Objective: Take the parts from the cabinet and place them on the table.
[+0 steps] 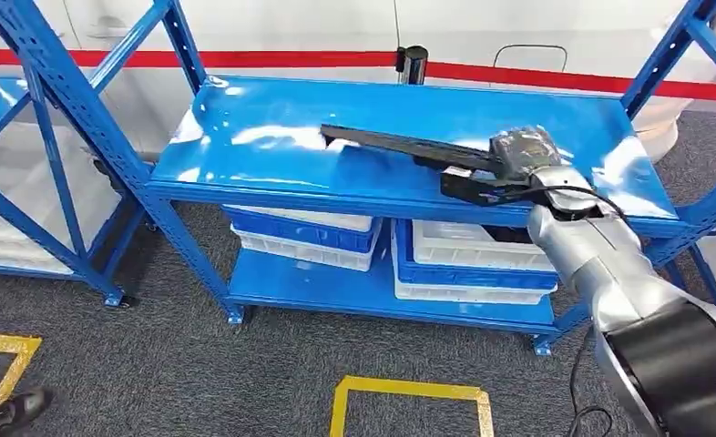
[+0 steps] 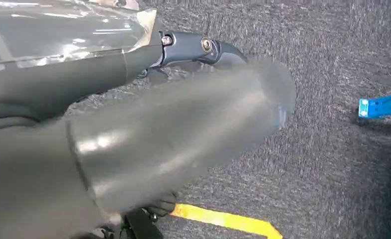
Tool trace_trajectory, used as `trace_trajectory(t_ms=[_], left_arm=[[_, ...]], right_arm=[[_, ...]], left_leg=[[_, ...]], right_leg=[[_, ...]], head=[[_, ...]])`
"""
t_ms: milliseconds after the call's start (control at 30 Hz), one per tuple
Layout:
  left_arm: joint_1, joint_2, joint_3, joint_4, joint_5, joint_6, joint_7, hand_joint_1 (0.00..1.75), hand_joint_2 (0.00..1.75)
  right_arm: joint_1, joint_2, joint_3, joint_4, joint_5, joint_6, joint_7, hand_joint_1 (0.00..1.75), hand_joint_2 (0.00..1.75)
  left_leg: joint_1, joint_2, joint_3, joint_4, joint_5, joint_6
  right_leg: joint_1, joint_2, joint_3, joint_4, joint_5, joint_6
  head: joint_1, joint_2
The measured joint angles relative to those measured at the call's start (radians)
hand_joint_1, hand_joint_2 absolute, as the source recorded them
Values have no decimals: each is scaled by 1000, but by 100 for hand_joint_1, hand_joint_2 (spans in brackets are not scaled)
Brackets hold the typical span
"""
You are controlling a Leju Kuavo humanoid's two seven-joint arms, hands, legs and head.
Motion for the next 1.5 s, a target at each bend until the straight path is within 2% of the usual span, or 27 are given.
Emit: trace_trajectory(t_ms=[133,200,400,667,800,967,1133,1300,1500], left_arm=[[6,-8,-5,-39,41,28,0,0,175],[15,-14,-26,-56,77,63,0,0,175],[22,-17,-55,-80,87,74,0,0,175],[22,-19,-72,-93,104,69,0,0,175],[25,-19,-98,-105,144,72,0,0,175],[25,-19,-129,-105,195,109,0,0,175],[19,-14,-137,-77,201,127,0,0,175],[9,-5,-139,-32,194,129,70,0,175],[5,5,-172,-8,135,114,148,0,175]], right_arm=[[-43,2,-32,-105,-41,-68,-80,169,175],[-56,-19,-55,-202,-61,-71,-88,169,175],[-76,-48,-85,-312,-71,-70,-93,169,175],[-72,-66,-101,-370,-87,-71,-104,164,175],[-65,-84,-107,-419,-114,-45,-117,171,175],[-49,-102,-111,-460,-135,-11,-117,171,175],[-32,-113,-112,-467,-149,-9,-117,171,175],[17,-125,-124,-470,-196,-13,-138,171,175],[81,-126,-130,-462,-223,-21,-161,171,175]], left_leg=[[1,-6,1,0,0,-1],[1,-8,0,0,0,-1],[-1,-6,-1,0,0,-1],[-1,-6,0,0,1,0],[-1,-6,0,0,1,0],[-1,-6,0,0,1,0],[-1,-6,0,0,1,0],[-1,-6,0,0,1,0],[-4,-6,-1,2,0,0]], right_leg=[[0,-4,-2,0,0,0],[0,-6,-2,0,-1,0],[0,-5,-2,0,-1,0],[0,-5,-2,0,0,0],[0,-5,-2,0,0,0],[0,-5,-2,0,0,0],[0,-5,-2,0,0,0],[0,-5,-2,0,0,0],[-5,-5,-2,-1,1,1]], head=[[0,0],[1,0],[0,0],[0,0],[0,0],[0,0],[0,0],[0,0],[0,0]])
